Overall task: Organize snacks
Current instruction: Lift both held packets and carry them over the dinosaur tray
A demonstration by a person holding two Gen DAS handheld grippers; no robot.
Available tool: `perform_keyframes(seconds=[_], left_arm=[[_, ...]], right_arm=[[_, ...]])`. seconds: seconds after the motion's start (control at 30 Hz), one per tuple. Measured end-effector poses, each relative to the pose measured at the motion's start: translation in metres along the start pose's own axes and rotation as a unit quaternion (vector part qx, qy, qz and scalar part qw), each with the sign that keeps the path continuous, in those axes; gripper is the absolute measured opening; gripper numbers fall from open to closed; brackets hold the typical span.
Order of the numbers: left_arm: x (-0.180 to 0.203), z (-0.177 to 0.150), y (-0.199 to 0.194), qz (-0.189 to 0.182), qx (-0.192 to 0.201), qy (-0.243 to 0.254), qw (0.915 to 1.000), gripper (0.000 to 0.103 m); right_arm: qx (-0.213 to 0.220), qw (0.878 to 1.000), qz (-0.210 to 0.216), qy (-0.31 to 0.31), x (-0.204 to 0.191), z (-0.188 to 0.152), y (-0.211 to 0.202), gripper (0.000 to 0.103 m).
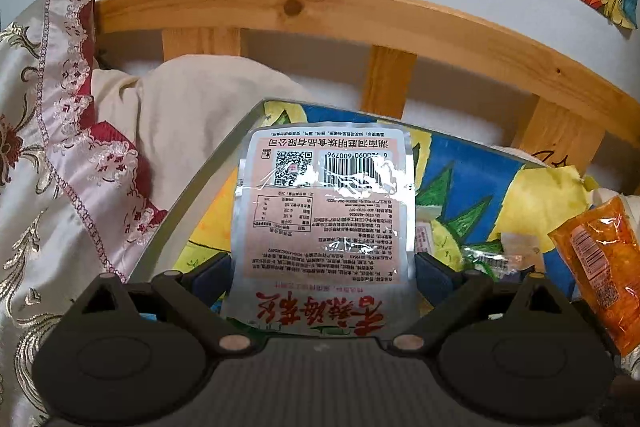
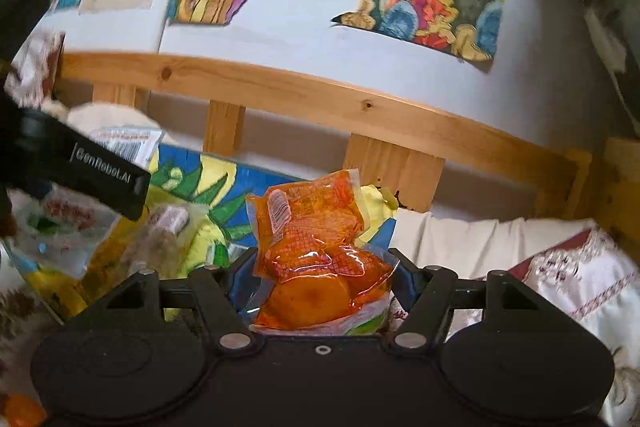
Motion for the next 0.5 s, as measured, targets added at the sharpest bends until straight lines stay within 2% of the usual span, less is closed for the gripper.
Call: perform_keyframes(seconds=[0.2, 0.5], left_arm=[[-0.001, -0.006, 0.009, 0.005, -0.011, 0.001, 0.9999, 0.098], [-0.001, -0.010, 0.016, 0.007, -0.018, 0.004, 0.9998, 0.098]], right_arm=[[-0.006, 0.997, -0.021, -0.071, -0.017, -0.004, 0.004, 0.070], [-0.017, 0.997, -0.019, -0.078, -0.018, -0.003, 0.009, 0.072]])
Point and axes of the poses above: each gripper's, at about its wrist camera, not at the fingertips, and y roughly the way its jaws point, x to its right, z to its top, the point moved 5 cm from there along y, roughly the way its jaws point, and after that the axes turned 1 degree about x, right-handed, at the moved point
